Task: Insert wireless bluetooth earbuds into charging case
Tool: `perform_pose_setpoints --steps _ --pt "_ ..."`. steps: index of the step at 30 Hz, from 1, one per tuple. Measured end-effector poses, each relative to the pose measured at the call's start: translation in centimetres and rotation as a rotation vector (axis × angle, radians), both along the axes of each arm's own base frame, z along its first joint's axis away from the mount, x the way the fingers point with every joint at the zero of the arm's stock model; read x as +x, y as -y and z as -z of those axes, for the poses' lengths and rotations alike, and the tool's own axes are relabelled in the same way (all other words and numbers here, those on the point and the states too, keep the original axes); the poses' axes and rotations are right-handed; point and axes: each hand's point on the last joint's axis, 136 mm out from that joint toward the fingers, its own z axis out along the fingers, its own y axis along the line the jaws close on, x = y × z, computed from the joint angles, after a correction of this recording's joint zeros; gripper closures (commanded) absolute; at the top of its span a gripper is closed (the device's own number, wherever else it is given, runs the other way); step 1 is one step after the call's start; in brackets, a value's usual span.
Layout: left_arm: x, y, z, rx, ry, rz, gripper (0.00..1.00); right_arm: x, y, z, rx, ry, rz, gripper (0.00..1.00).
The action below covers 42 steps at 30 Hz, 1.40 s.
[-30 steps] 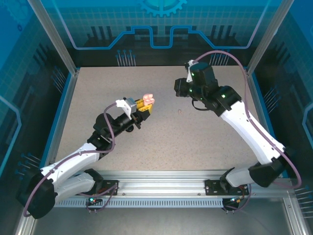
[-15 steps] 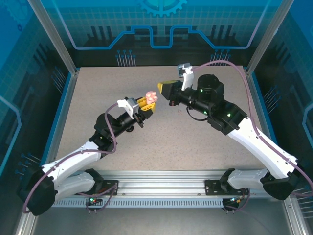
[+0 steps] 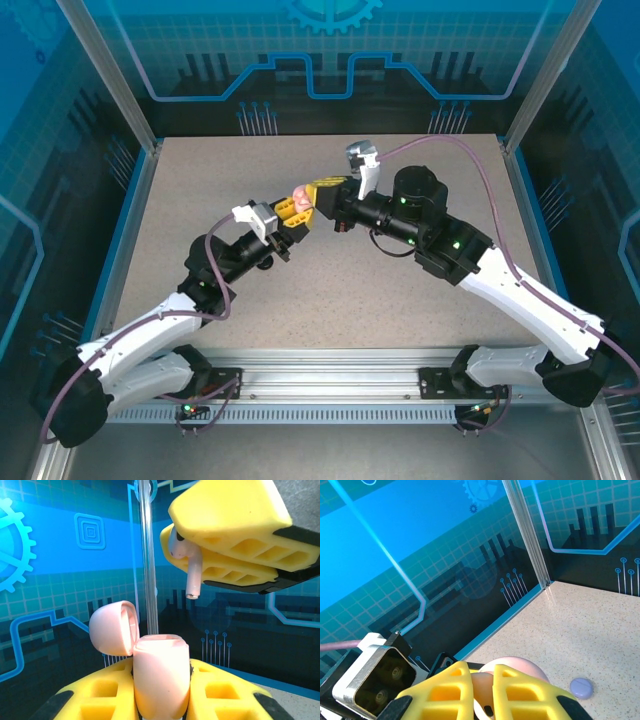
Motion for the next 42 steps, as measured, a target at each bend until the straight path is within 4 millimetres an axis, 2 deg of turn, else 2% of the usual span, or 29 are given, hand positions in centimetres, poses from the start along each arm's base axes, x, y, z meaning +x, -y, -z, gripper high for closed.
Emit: perform_pose_setpoints --steps 30,36,40,42 --pt "-0.5 0.1 -0.6 0.001 0.005 0.015 1.0 0.2 -1.4 1.7 -0.031 -0.023 -0.023 0.92" --pt "-0.4 0.0 -0.5 0.005 -0.004 0.01 1.0 0.2 -1.9 2.7 -0.066 -0.027 -0.045 0.91" --pt "-0.3 0.1 -0.2 0.012 -0.011 0.006 1.0 0.2 -1.9 2.9 -0.077 -0.025 -0.047 0.83" --pt "-0.3 0.1 -0.2 0.014 -0.015 0.004 1.0 0.2 -2.0 2.9 -0.078 -0.024 -0.05 0.73"
